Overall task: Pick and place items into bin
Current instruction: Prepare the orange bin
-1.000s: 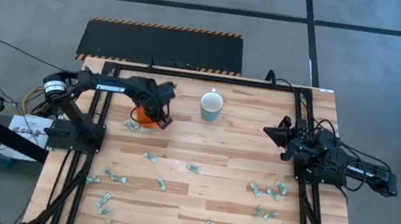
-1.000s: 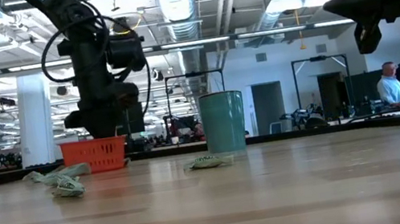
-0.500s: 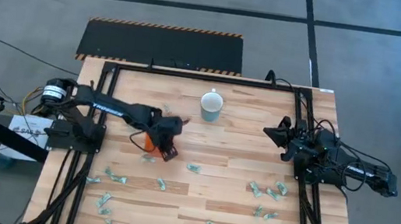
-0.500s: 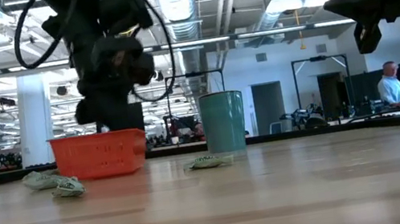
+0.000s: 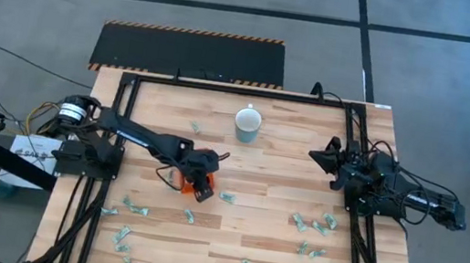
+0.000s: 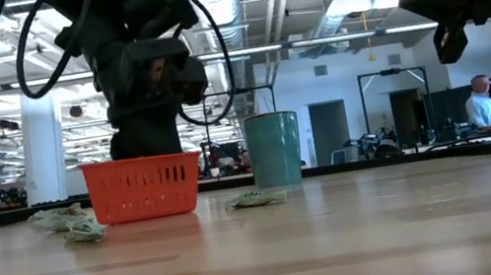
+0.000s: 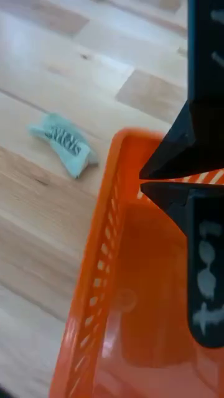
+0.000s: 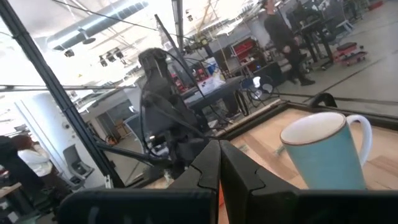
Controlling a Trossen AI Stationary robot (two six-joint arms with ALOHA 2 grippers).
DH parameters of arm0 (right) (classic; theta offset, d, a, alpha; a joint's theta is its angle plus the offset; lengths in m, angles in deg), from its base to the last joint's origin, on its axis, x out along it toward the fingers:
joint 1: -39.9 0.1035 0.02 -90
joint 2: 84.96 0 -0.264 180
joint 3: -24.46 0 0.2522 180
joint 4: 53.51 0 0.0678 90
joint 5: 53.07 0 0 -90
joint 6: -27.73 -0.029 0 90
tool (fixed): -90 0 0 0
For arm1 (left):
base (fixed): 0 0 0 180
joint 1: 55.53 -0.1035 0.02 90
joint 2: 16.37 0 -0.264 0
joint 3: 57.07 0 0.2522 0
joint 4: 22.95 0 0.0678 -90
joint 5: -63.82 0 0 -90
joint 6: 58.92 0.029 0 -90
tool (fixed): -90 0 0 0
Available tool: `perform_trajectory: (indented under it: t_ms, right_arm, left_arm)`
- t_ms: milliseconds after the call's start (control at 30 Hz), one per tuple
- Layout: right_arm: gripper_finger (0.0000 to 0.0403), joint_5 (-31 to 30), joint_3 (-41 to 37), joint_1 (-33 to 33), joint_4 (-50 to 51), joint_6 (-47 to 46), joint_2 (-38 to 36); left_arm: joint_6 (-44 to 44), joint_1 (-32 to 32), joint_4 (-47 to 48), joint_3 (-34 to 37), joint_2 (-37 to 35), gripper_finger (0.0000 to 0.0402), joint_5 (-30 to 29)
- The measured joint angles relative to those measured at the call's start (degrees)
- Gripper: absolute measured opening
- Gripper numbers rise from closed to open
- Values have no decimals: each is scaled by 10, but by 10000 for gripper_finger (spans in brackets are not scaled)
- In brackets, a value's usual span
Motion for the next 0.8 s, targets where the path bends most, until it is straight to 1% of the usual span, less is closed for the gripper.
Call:
perform_trajectory:
  t_ms: [167, 433, 533, 667, 800]
  right_arm:
    - [0, 0, 0, 15, 1, 0, 0]
    - [0, 0, 0, 31, 1, 3, 0]
    - [0, -1, 0, 31, 1, 4, 0]
    - [0, -1, 0, 31, 1, 4, 0]
    - [0, -1, 0, 31, 1, 0, 0]
  left_arm:
    - [9, 5, -26, 0, 10, 6, 10]
    - [9, 12, -113, 0, 9, 6, 30]
    - [28, 8, -128, 0, 11, 6, 30]
    - [61, -6, -96, -26, 11, 6, 29]
    - [121, -25, 25, -89, 11, 6, 8]
